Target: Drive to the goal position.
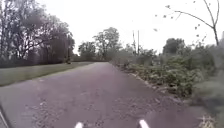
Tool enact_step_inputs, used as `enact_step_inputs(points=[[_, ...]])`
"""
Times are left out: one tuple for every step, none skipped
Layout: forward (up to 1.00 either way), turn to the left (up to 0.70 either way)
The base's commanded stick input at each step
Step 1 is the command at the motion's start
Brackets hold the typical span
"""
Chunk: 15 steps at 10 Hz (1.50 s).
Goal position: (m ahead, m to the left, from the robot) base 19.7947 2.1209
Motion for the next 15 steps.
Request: enact_step_inputs(points=[[0.7, 0.0], [0.7, 0.0], [0.7, 0.0], [0.7, 0.0], [0.7, 0.0], [0.7, 0.0], [0.7, 0.0], [0.7, 0.0], [0.7, 0.0], [0.7, 0.0], [0.7, 0.0], [0.7, 0.0], [0.7, 0.0], [0.7, 0.0], [0.7, 0.0]])
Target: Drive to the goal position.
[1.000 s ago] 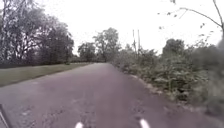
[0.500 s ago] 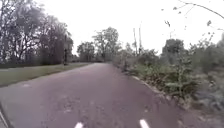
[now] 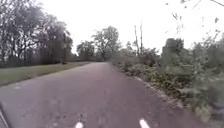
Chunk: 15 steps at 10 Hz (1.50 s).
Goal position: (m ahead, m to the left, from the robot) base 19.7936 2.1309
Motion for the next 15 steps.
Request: enact_step_inputs(points=[[0.7, 0.0], [0.7, 0.0], [0.7, 0.0], [0.7, 0.0], [0.7, 0.0], [0.7, 0.0], [0.7, 0.0], [0.7, 0.0], [0.7, 0.0], [0.7, 0.0], [0.7, 0.0], [0.7, 0.0], [0.7, 0.0], [0.7, 0.0], [0.7, 0.0]])
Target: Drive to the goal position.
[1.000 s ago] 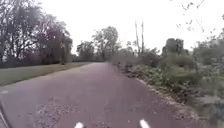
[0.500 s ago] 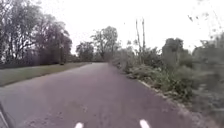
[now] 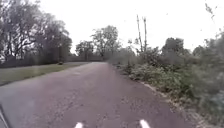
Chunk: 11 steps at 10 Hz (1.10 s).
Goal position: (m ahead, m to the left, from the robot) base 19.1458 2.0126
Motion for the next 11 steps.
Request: enact_step_inputs(points=[[0.7, 0.0], [0.7, 0.0], [0.7, 0.0], [0.7, 0.08], [0.7, 0.2], [0.7, 0.31], [0.7, 0.35], [0.7, 0.35], [0.7, 0.35], [0.7, 0.35], [0.7, 0.35]])
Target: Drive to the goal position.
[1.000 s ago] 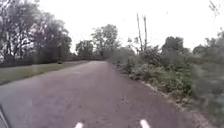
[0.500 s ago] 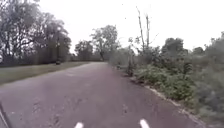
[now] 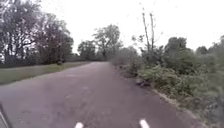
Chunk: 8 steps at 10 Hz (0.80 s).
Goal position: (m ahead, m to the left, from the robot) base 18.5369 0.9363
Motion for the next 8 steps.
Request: enact_step_inputs(points=[[0.7, 0.0], [0.7, 0.0], [0.7, 0.0], [0.7, 0.0], [0.7, 0.0], [0.7, 0.0], [0.7, 0.0], [0.7, 0.0]])
